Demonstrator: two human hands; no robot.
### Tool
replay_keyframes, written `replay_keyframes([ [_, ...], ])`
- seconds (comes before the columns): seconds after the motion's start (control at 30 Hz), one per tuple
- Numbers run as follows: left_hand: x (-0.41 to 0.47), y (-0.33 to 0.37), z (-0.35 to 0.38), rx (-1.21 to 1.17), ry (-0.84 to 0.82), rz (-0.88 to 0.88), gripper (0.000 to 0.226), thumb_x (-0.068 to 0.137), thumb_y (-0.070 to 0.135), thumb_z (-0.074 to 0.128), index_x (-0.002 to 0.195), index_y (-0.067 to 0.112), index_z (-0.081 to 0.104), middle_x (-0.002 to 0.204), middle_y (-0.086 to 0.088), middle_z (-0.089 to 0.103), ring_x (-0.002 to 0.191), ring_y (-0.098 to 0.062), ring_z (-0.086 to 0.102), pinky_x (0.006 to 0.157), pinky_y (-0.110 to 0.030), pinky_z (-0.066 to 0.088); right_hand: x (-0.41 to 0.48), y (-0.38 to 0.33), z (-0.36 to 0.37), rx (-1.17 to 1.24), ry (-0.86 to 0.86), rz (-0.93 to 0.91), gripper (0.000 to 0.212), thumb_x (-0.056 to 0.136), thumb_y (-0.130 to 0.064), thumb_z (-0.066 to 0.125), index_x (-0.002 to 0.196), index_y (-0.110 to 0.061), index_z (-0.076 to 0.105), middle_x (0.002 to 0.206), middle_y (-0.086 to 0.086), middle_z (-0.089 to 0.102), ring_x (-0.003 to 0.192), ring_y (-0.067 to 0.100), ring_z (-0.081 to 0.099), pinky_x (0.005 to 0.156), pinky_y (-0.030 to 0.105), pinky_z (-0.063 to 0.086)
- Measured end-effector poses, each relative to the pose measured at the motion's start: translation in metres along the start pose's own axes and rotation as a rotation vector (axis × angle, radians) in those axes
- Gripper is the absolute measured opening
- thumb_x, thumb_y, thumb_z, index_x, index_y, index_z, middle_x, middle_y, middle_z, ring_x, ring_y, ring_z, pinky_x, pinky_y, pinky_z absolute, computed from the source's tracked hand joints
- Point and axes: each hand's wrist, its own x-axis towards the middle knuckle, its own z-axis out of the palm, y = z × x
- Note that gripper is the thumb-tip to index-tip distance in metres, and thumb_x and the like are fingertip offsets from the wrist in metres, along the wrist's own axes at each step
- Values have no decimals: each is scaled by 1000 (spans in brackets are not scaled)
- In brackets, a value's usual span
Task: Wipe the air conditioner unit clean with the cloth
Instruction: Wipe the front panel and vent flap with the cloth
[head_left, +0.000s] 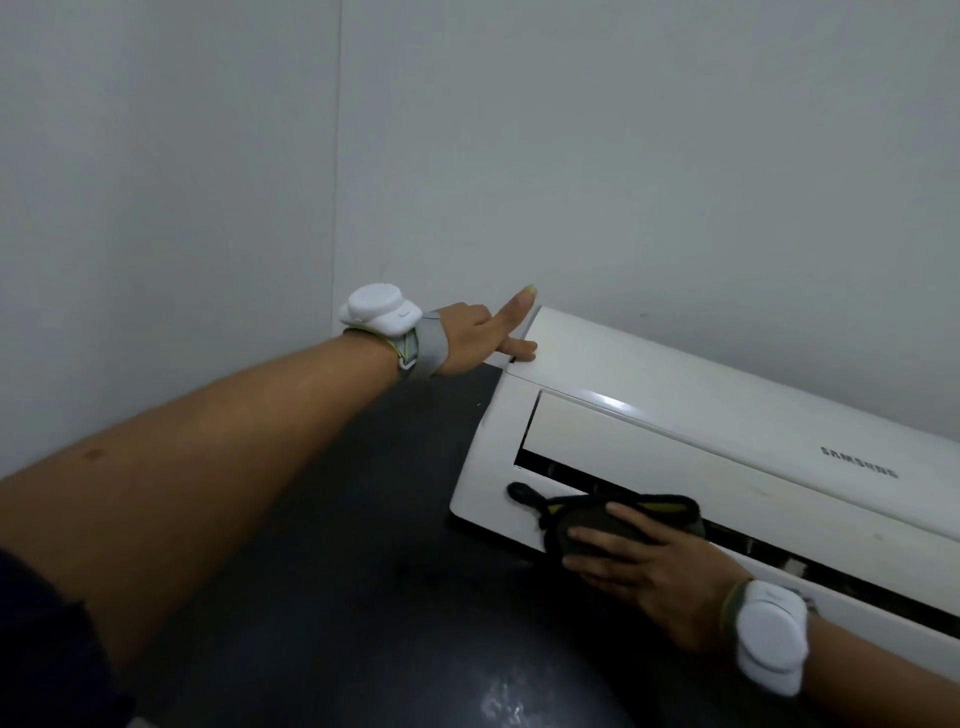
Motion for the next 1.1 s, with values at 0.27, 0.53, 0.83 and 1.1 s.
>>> replay_keyframes([
  [0.27,-5,9,2,64,13,22,81,85,68,-4,113,37,66,124,-16,61,110,-25,51,112,-39,25,-111,-11,38,-115,10,90,49,76,-28,53,123,-28,64,143,-12,46,144,24,9,111,55,9],
  [0.53,-3,4,4,81,17,40,87,77,74,-8,113,41,64,136,-4,54,125,-28,44,116,-39,15,-72,-7,35,-40,73,77,57,76,-28,53,133,-25,54,150,-8,38,143,22,24,113,54,7],
  [0.83,-1,7,1,125,10,34,92,71,77,-9,116,41,62,137,-9,53,128,-28,42,113,-37,14,30,15,-9,-56,105,112,49,88,-31,51,137,-30,50,151,-10,36,144,22,23,115,54,9],
  [1.1,-3,13,2,51,44,2,95,73,76,-10,112,36,66,139,-8,50,128,-28,41,111,-32,14,67,56,-47,94,253,359,52,95,-24,31,146,-28,33,156,-3,27,145,32,15,117,52,7],
])
